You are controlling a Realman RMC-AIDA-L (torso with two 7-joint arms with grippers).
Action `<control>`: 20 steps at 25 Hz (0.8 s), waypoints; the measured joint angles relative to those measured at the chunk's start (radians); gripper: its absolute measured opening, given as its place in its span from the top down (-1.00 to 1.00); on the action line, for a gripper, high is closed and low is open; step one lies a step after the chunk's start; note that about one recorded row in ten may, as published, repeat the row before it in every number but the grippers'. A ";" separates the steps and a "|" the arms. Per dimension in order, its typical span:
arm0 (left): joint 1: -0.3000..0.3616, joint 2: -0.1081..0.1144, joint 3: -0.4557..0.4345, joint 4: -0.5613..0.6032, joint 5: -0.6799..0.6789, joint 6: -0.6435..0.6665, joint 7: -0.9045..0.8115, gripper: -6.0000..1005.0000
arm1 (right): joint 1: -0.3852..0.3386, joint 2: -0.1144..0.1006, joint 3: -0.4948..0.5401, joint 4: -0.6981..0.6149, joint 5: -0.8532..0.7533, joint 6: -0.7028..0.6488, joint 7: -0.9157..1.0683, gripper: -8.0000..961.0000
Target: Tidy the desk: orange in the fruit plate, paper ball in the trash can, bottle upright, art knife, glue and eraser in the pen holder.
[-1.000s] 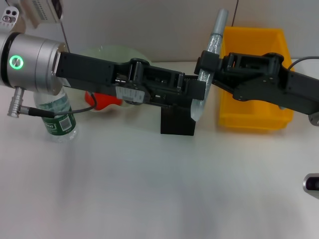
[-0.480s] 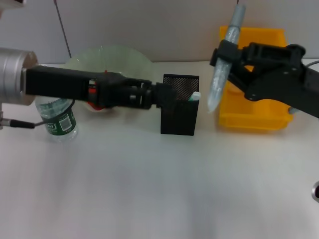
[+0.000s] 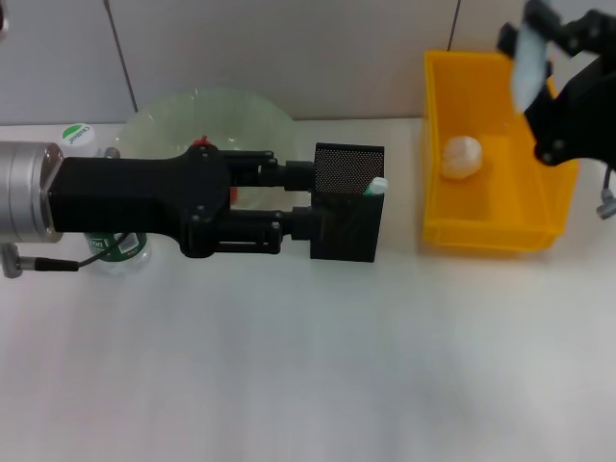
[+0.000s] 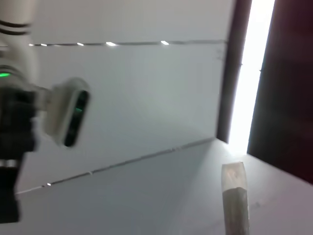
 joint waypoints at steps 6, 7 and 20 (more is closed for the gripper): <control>0.082 -0.027 0.004 0.001 -0.031 -0.051 0.260 -0.43 | 0.007 0.005 -0.005 -0.097 0.120 0.034 0.192 0.70; 0.116 -0.029 0.005 -0.054 -0.082 -0.069 0.389 -0.48 | 0.007 0.006 -0.005 -0.111 0.146 0.050 0.299 0.70; 0.224 -0.024 -0.007 -0.316 -0.120 -0.224 0.812 -0.69 | 0.015 -0.014 -0.012 0.158 -0.071 0.409 1.327 0.70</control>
